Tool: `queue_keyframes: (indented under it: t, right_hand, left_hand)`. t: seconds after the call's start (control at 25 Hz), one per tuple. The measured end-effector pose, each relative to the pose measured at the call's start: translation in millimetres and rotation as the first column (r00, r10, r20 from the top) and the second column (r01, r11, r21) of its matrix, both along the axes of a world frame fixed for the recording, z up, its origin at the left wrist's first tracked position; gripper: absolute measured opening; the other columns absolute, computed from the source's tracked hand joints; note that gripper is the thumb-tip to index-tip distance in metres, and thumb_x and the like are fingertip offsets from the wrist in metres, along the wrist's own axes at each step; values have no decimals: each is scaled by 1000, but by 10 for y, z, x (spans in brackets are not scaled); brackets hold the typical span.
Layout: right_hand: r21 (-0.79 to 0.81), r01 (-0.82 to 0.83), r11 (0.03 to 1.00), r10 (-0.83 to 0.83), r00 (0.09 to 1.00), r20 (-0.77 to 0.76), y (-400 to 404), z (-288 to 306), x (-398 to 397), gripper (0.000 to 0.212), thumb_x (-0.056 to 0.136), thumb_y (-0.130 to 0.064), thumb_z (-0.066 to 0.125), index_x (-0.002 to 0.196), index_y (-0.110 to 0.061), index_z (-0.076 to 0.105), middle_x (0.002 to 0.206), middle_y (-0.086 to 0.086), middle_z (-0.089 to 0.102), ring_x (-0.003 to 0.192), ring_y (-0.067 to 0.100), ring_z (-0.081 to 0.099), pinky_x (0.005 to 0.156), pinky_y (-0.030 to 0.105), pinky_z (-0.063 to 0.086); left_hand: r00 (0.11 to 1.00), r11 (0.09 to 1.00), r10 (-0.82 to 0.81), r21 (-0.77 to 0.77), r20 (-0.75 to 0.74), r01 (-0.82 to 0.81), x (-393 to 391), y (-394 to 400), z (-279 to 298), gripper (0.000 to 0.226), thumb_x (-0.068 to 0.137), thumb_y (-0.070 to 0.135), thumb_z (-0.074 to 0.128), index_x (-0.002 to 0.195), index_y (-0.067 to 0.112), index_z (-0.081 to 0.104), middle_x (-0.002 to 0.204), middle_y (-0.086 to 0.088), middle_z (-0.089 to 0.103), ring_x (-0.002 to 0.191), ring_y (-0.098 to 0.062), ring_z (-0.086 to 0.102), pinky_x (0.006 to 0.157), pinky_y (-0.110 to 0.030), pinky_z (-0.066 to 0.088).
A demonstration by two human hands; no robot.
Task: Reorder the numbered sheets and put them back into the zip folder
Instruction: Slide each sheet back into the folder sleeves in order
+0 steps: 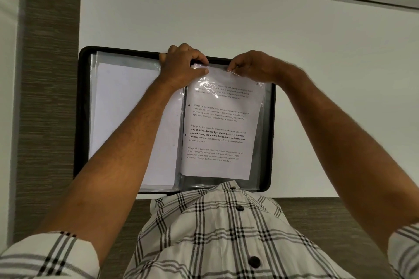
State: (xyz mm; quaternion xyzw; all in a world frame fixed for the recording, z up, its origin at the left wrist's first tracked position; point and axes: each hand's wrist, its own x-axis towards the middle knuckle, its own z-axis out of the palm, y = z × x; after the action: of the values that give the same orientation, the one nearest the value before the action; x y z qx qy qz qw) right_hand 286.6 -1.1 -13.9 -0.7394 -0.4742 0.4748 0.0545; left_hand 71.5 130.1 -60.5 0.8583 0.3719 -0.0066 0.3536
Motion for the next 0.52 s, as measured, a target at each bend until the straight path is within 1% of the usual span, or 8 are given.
queue_keyframes:
  t: [0.12, 0.16, 0.24, 0.32, 0.4, 0.44, 0.52]
  right_hand:
    - [-69, -27, 997, 28, 1000, 11, 19, -12, -18, 25, 101, -19, 62, 113, -32, 80, 115, -10, 75, 112, 13, 65, 103, 33, 50]
    - [-88, -46, 995, 48, 999, 20, 34, -13, -26, 27, 100, -18, 63, 114, -32, 81, 116, -11, 76, 112, 11, 66, 104, 31, 50]
    - [-133, -69, 989, 74, 997, 32, 73, -36, -32, 31, 98, -15, 64, 113, -35, 82, 115, -11, 78, 105, 9, 67, 101, 32, 53]
    - [-193, -95, 977, 102, 994, 25, 115, -66, -33, 35, 96, -11, 64, 108, -38, 82, 113, -8, 79, 101, 15, 71, 100, 37, 56]
    - [-220, -131, 967, 143, 989, 35, 148, -97, -41, 37, 94, -9, 66, 104, -41, 82, 111, -6, 80, 108, 23, 73, 104, 41, 56]
    - [-227, -148, 963, 161, 986, 41, 164, -107, -41, 37, 93, -10, 67, 102, -42, 82, 110, -6, 80, 110, 24, 73, 104, 42, 56]
    - [-236, -164, 958, 181, 982, 52, 181, -82, -61, 38, 92, -8, 66, 96, -42, 82, 111, -7, 79, 107, 24, 73, 100, 40, 58]
  left_hand:
    - [1000, 1000, -3, 13, 6, 3, -8, -18, -11, 30, 82, 50, 78, 111, 42, 72, 121, 10, 58, 124, -20, 44, 93, -37, 22]
    - [1000, 1000, -4, 16, 7, 4, -12, -21, -21, 31, 82, 50, 78, 110, 42, 72, 121, 10, 58, 123, -20, 45, 92, -37, 22]
    - [1000, 1000, -4, 28, 15, 4, -18, -30, -39, 31, 81, 51, 79, 109, 42, 72, 119, 11, 58, 122, -19, 45, 90, -37, 22]
    - [1000, 999, -2, 45, 15, 2, -19, -43, -56, 31, 80, 51, 79, 109, 41, 72, 119, 12, 58, 122, -19, 45, 89, -36, 21]
    - [1000, 998, -1, 60, 10, 0, -15, -45, -63, 31, 80, 50, 79, 109, 41, 71, 120, 12, 58, 122, -19, 45, 88, -36, 21]
    - [1000, 998, 2, 63, 9, -3, -10, -44, -63, 31, 80, 49, 79, 109, 41, 71, 120, 12, 58, 123, -20, 45, 89, -36, 21]
    - [1000, 997, 6, 70, 7, -7, -9, -57, -63, 30, 81, 47, 79, 109, 41, 71, 121, 12, 58, 123, -19, 45, 89, -36, 21]
